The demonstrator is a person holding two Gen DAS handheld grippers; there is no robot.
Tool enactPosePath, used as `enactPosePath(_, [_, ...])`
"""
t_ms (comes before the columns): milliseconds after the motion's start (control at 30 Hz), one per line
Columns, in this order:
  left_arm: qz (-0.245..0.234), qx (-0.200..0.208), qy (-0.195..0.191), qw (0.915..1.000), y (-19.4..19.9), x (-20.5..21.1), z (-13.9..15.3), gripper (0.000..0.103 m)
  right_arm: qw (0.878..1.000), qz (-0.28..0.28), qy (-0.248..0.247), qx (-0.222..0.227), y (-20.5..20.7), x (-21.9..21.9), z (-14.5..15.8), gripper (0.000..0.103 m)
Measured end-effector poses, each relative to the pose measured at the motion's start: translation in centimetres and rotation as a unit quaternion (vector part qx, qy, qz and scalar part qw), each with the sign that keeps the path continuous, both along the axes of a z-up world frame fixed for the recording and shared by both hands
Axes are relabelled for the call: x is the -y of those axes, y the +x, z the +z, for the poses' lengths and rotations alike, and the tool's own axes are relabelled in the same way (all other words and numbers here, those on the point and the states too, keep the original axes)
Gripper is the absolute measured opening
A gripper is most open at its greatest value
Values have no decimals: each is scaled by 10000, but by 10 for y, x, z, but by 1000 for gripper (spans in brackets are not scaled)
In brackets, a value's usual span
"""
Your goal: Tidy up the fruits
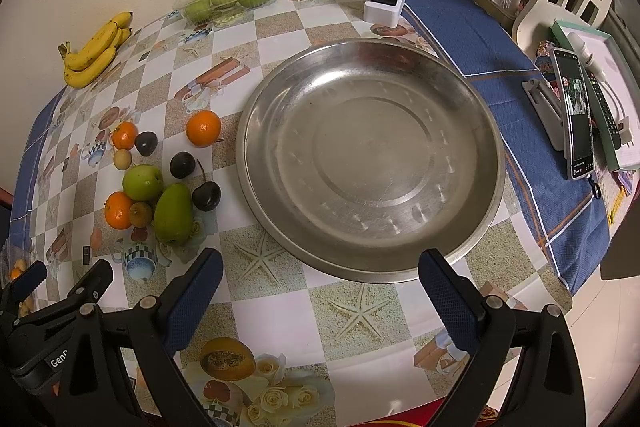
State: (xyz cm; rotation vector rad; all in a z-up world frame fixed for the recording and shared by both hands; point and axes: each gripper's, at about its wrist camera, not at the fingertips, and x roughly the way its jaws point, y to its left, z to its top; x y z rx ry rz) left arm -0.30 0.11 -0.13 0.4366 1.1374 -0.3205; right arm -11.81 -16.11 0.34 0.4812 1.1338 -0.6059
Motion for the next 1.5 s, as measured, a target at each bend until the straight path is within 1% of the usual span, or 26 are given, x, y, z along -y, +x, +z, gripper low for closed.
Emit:
enactPosePath(1067, [-5, -6, -25, 10000, 1, -2, 1, 103, 10000, 10, 5, -22, 1, 0, 0, 98])
enactPosePath(1500, [-81, -17, -133, 9999, -1, 1, 1, 103, 9999, 133, 42, 75, 4, -1, 0, 98])
